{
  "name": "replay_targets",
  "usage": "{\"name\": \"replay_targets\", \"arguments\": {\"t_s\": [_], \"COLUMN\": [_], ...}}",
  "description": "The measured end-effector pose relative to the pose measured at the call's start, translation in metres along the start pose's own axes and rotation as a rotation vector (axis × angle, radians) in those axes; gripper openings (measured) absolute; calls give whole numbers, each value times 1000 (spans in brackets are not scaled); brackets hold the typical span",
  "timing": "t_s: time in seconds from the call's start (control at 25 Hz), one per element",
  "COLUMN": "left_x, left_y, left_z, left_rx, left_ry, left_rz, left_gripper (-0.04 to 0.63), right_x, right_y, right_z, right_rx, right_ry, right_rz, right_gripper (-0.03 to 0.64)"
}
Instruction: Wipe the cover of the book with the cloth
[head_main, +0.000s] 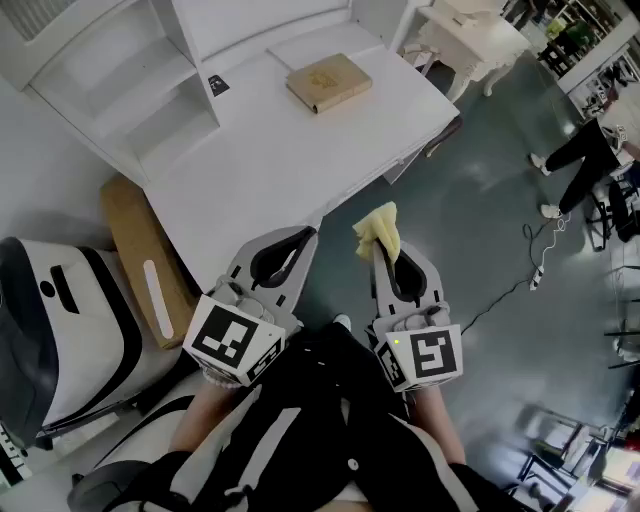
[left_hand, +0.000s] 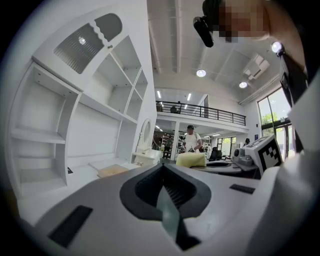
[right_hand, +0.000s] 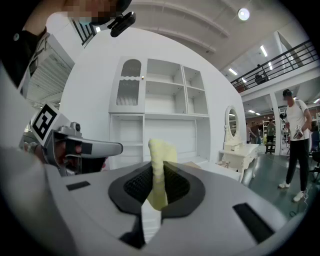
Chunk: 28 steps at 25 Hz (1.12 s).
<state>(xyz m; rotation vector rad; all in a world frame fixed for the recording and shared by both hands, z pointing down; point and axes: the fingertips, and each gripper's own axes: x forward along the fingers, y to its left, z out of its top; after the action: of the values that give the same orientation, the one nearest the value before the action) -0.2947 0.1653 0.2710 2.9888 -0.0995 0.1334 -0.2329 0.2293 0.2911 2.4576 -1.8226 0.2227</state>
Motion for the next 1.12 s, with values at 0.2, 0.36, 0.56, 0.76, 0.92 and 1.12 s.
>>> {"name": "replay_targets", "arguments": {"t_s": [0.2,0.36,0.56,0.76,0.92,1.12], "left_x": [3,6,18,31,43,59], "left_y": [-4,-10,-20,-30,-40,-52], "left_z": [1,0,1,2,2,5], "left_rx": [8,12,21,27,30,31], "left_ry": [1,3,3,2,2,0], "left_rz": [0,1,6,16,31,57], "left_gripper": [0,0,-1,-1,0,-1], "right_x": [-3,-7,-11,-15,-18,-24], "right_y": [-3,-8,-23,-42,-58,-79], "right_z": [-1,-1,-1,0,-2,-2], "right_rx": [-1,4,10,31,33,33], "right_ry": [-1,-5,-12,-21,-20,-17], "right_rz": [1,0,2,1,15,34], "right_gripper": [38,38,38,38,38,38]}}
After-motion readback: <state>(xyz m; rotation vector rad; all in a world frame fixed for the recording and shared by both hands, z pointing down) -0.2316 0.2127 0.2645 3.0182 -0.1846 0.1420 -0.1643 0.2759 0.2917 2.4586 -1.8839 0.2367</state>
